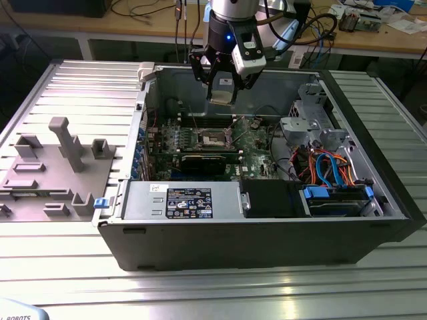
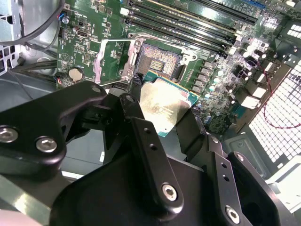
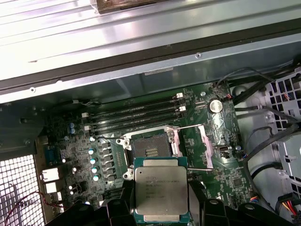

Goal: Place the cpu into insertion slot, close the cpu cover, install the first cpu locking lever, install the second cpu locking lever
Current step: 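Place the cpu into insertion slot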

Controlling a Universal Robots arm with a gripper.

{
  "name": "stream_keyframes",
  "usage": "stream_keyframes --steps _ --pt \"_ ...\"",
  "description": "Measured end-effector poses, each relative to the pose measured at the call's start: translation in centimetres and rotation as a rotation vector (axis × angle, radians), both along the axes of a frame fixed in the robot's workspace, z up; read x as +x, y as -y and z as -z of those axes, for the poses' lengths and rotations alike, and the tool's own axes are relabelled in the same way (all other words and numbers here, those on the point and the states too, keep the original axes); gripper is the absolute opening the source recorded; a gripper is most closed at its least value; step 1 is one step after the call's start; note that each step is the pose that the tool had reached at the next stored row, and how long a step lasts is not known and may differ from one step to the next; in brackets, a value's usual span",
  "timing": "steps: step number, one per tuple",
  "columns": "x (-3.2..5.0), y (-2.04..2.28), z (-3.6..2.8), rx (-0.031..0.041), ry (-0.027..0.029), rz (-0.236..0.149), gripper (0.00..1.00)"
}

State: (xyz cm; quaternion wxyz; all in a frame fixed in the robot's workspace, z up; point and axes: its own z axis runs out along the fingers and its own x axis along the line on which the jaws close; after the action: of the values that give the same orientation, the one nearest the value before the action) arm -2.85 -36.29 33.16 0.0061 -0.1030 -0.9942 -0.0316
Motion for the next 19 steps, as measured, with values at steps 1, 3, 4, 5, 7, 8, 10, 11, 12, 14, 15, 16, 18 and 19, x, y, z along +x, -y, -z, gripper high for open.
stream_keyframes --steps 1,3,4,5,7,8,10,11,12,14,15,16,18,19 --pt "0.00 0.00 0.00 0.0000 0.0000 0.001 0.54" --pt "0.00 0.00 0.00 0.0000 0.0000 0.002 0.54" --pt "0.00 0.00 0.00 0.0000 0.0000 0.002 0.54" --pt "0.00 0.00 0.00 0.0000 0.0000 0.003 0.54" --pt "0.00 0.00 0.00 0.0000 0.0000 0.005 0.54" --pt "0.00 0.00 0.00 0.0000 0.0000 0.005 0.54" --pt "0.00 0.00 0.00 0.0000 -0.0001 0.006 0.54" --pt "0.00 0.00 0.00 0.0000 0.0000 0.007 0.54" --pt "0.00 0.00 0.00 0.0000 0.0000 0.008 0.54" --pt "0.00 0.00 0.00 0.0000 0.0000 0.009 0.54" --pt "0.00 0.00 0.00 0.0000 0.0000 0.009 0.54" --pt "0.00 0.00 0.00 0.0000 0.0000 0.010 0.54" --pt "0.00 0.00 0.00 0.0000 0.0000 0.011 0.54" --pt "0.00 0.00 0.00 0.0000 0.0000 0.011 0.54"
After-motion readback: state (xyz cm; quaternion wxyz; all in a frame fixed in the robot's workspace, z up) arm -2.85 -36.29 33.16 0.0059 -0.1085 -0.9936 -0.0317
